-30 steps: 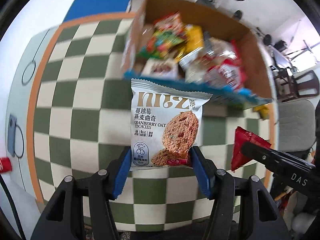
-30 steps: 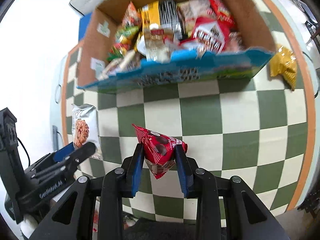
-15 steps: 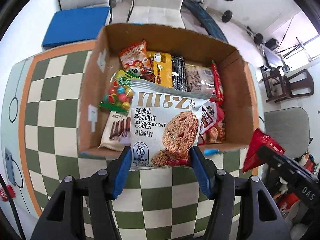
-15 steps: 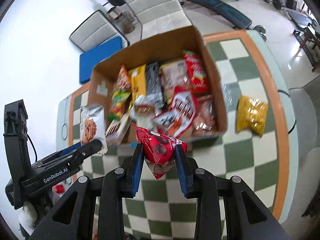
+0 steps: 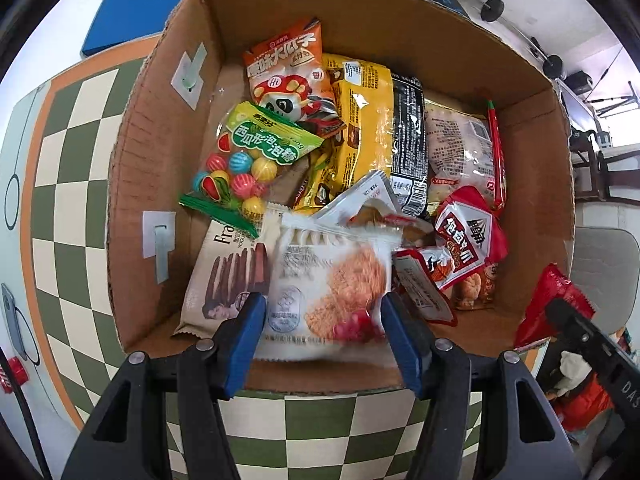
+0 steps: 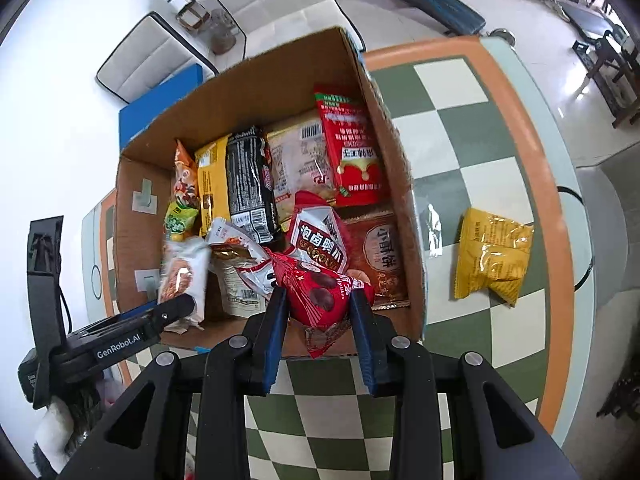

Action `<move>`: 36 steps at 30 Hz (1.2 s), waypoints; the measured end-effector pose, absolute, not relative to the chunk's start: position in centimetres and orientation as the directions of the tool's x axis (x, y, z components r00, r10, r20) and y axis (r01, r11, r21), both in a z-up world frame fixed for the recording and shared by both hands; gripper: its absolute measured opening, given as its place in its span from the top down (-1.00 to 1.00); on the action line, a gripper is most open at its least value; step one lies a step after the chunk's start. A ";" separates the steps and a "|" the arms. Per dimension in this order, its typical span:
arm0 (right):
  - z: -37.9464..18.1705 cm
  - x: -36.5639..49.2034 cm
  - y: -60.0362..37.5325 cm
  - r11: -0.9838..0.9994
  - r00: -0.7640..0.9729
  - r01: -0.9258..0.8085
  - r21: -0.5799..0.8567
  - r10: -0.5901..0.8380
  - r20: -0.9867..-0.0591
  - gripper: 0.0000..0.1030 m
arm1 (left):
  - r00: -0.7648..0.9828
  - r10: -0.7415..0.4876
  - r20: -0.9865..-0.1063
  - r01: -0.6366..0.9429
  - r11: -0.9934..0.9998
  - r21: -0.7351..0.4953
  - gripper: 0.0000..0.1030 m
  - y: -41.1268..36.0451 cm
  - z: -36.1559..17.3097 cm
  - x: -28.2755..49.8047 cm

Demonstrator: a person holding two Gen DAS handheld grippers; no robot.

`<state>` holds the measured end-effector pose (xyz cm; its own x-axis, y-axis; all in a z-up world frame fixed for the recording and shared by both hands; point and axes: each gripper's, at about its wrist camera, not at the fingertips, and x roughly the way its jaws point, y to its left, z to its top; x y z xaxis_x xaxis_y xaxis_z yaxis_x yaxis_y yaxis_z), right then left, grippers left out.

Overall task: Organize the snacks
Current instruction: 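Carry the cookie packet and red packet into the box and open both grippers, then grasp the yellow snack bag on the table with the right gripper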

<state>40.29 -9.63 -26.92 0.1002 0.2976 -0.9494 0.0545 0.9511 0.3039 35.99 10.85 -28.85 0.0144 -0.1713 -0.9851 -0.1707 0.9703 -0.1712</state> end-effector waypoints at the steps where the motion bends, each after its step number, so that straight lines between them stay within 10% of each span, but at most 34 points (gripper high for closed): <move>1: -27.2 40.4 -9.5 0.950 0.091 0.053 0.308 0.302 -0.949 0.31 | 0.011 -0.177 -0.984 -0.175 0.969 -0.176 -0.11 10.9 -28.8 36.1; 5: -27.9 40.8 -9.2 0.948 0.060 0.055 0.313 0.310 -0.949 0.26 | 0.025 -0.166 -0.986 -0.176 0.970 -0.168 -0.14 11.1 -28.2 36.3; 10: -27.8 40.8 -9.1 0.947 0.058 0.060 0.316 0.313 -0.948 -0.13 | 0.049 -0.172 -0.984 -0.183 0.967 -0.179 -0.70 11.9 -27.1 36.4; 17: -27.2 40.2 -8.6 0.955 0.060 0.028 0.295 0.293 -0.954 -0.65 | 0.083 -0.154 -0.985 -0.166 0.972 -0.166 -0.71 11.8 -25.7 35.8; 36: -25.1 39.1 -20.2 0.932 0.183 0.261 0.252 0.209 -0.961 -0.74 | 0.181 -0.121 -0.976 -0.095 0.986 -0.140 -0.71 3.5 -22.0 34.4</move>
<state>39.15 -20.24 -25.06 0.1826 0.2089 -0.9607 0.2612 0.9317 0.2523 34.36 3.47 -21.98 0.1811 -0.1211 -0.9760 -0.0953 0.9856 -0.1399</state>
